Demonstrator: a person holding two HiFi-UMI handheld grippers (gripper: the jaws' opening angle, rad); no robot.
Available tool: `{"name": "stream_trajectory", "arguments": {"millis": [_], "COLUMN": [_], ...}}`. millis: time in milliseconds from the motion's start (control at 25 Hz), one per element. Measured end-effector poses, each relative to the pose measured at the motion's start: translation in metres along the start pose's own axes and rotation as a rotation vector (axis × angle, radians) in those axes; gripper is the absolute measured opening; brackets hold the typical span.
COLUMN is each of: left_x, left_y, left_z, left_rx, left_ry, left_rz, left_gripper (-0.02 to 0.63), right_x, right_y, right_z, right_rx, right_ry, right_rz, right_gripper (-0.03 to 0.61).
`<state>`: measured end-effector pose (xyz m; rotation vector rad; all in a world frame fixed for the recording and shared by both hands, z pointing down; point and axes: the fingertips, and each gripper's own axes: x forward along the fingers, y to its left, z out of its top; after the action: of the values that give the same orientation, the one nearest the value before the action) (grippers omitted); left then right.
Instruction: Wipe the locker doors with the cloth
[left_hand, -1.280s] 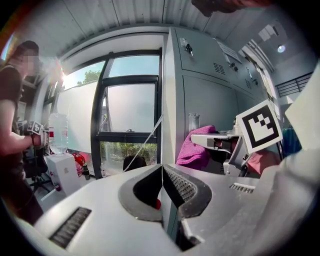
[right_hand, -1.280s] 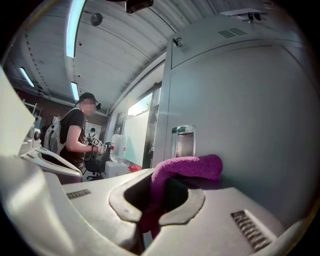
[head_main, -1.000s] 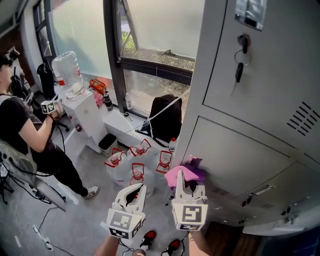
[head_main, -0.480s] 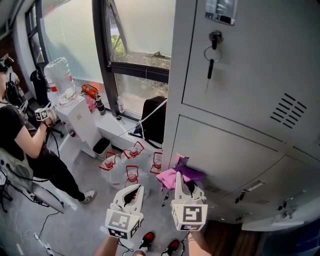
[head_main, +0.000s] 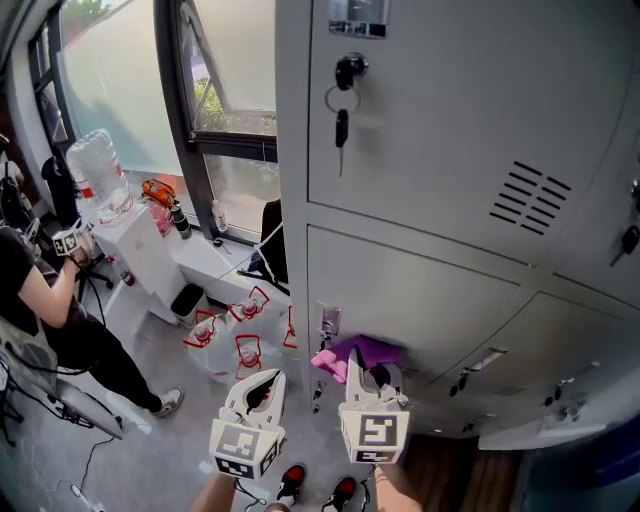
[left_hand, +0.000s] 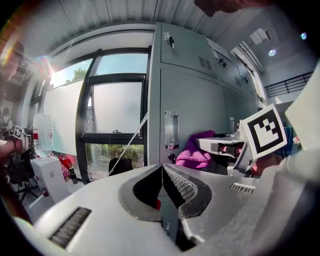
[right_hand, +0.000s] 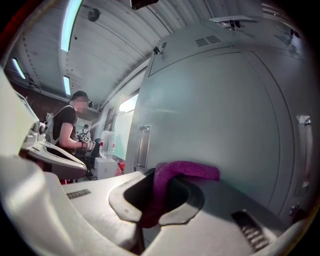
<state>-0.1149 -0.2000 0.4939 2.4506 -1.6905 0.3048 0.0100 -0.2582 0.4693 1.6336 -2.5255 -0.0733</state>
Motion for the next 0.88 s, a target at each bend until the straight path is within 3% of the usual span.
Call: {"name": "stream_trajectory", "arguments": {"millis": [880], "left_x": [0.028], "left_y": [-0.079], "left_z": [0.004], "left_rx": [0.024], "left_ry": [-0.002], "left_rz": [-0.125], "left_gripper": [0.026], "right_x": [-0.063], "right_y": [-0.091], "right_z": [-0.020], "right_rx": [-0.009], "right_ry": [0.039], "right_rz": [-0.176], "right_gripper": [0.032]}}
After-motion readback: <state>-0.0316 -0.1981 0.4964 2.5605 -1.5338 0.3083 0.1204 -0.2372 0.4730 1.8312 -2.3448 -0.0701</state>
